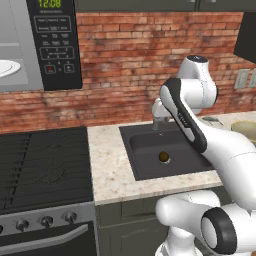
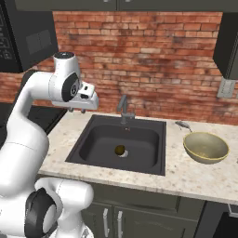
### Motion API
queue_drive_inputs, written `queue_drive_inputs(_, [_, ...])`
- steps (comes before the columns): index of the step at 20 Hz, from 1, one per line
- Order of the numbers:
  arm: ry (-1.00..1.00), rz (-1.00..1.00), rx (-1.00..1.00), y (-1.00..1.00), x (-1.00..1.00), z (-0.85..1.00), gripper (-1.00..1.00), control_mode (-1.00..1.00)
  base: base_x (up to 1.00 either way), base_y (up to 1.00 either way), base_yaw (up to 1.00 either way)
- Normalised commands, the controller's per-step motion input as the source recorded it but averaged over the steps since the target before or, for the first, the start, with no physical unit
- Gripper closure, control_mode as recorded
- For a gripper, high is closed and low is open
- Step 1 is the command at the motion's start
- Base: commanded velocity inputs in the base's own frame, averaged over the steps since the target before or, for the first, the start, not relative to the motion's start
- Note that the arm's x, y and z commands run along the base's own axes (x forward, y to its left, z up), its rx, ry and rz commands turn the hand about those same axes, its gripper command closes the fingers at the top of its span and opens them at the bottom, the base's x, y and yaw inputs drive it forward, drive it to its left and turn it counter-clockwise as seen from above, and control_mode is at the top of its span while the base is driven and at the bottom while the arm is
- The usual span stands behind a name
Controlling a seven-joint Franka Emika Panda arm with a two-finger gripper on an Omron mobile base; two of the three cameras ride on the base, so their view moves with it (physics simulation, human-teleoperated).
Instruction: Pick the avocado from the sink and place it in the bowl. Then pick the bowl and place it in the microwave. Then close the microwave door and press the start button.
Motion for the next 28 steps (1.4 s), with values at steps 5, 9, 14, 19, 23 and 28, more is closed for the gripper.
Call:
queue_drive_inputs(5, [0.01, -0.01, 0.01, -0.09, -0.21, -0.21, -1.00, -1.00, 0.00, 0.00, 0.00])
queue_drive_inputs(9, [0.00, -0.15, 0.09, -0.67, -0.71, -0.91, -1.00, -1.00, 0.00, 0.00, 0.00])
queue_drive_inputs(14, [0.05, -0.17, 0.09, -0.80, -0.25, -0.95, -1.00, -1.00, 0.00, 0.00, 0.00])
queue_drive_inputs(19, [0.00, 0.00, 0.12, -0.66, 0.12, -0.57, -1.00, -1.00, 0.00, 0.00, 0.00])
queue_drive_inputs(23, [0.01, 0.00, 0.05, -0.20, 0.75, -0.37, -1.00, -1.00, 0.00, 0.00, 0.00])
queue_drive_inputs(28, [0.00, 0.10, 0.02, -0.15, 0.39, -0.36, -1.00, -1.00, 0.00, 0.00, 0.00])
